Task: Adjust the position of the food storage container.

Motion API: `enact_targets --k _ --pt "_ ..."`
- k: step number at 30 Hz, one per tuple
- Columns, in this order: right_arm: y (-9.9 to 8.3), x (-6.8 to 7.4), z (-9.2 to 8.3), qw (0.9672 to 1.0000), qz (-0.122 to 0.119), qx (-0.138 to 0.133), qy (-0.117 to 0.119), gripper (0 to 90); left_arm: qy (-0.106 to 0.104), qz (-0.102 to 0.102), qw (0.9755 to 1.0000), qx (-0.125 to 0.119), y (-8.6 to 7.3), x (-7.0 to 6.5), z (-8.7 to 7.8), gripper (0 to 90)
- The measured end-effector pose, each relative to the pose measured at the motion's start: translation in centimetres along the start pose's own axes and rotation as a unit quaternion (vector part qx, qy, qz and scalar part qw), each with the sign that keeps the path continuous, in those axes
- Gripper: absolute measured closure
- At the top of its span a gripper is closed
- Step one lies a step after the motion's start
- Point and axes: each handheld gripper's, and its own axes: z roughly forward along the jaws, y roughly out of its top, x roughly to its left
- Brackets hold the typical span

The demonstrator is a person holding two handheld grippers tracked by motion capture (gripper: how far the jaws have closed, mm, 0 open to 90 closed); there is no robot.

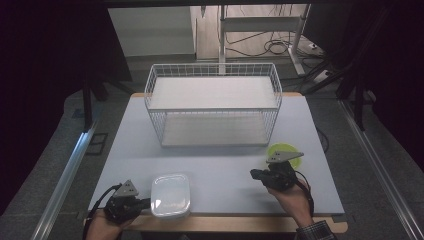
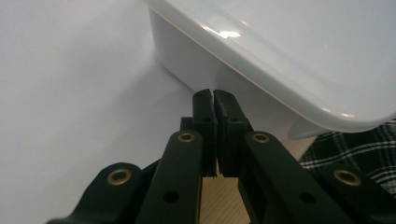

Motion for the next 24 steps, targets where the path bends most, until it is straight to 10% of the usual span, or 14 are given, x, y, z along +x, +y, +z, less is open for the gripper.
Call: enact_targets --k 14,24 --pt "-0.7 0.2 -0.5 1.0 0.007 0.006 0.0 86.0 -0.045 0.037 0.9983 0.006 -0.2 -2.3 -0.7 88.0" --pt "-0.9 0.6 -0.6 0.9999 0.007 0.008 0.004 86.0 -0.09 0.063 0.994 0.0 1.9 -4.3 1.7 87.1"
